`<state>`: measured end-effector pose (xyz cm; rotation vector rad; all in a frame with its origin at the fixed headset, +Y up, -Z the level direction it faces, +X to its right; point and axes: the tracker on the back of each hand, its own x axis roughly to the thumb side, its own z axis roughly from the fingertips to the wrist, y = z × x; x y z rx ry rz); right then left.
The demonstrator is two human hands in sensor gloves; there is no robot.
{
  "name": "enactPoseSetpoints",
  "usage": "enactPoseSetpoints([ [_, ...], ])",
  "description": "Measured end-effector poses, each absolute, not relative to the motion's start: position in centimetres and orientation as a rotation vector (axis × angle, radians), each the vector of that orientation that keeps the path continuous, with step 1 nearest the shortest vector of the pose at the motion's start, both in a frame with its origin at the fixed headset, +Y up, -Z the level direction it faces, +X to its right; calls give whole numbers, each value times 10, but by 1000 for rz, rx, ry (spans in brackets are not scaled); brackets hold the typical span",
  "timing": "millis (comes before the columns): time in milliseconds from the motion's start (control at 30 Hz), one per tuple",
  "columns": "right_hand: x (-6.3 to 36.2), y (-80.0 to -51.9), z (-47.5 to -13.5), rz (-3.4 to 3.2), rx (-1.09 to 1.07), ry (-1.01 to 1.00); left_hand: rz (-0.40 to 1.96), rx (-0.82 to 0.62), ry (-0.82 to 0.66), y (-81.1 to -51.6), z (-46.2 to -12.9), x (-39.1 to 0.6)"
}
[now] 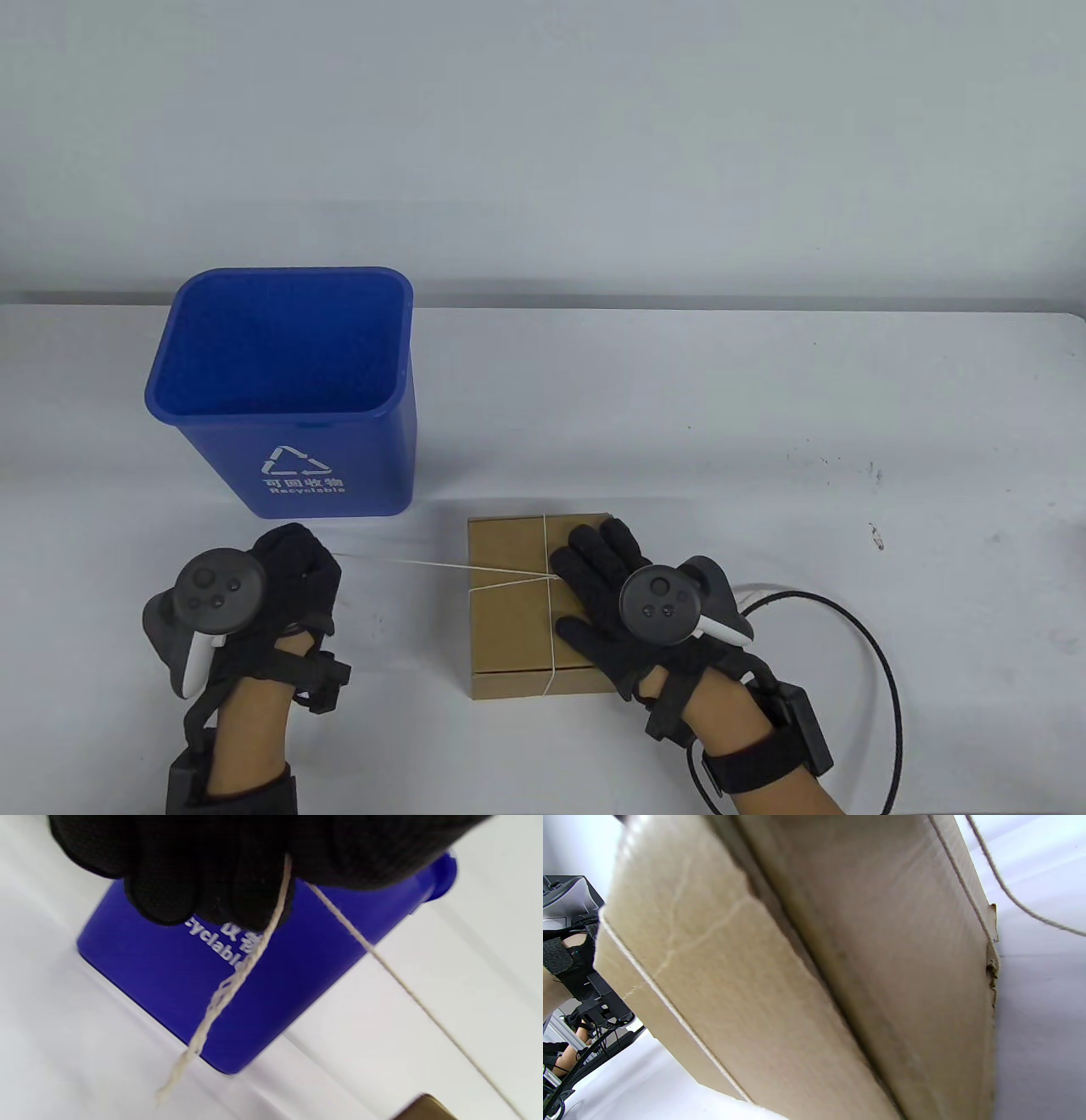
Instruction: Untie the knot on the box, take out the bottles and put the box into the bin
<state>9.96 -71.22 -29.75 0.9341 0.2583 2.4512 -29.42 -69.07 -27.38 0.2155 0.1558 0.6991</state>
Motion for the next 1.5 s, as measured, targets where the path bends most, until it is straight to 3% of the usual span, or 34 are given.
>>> enactPoseSetpoints([
  [467, 101, -713, -298, 2446, 932, 259, 618, 63, 463, -718, -281, -322],
  [833, 101, -713, -298, 2444, 932, 261, 618, 77, 657, -725, -275, -342],
  [1500, 101, -713, -298, 2446, 933, 260, 653, 235, 170, -689, -276, -289],
])
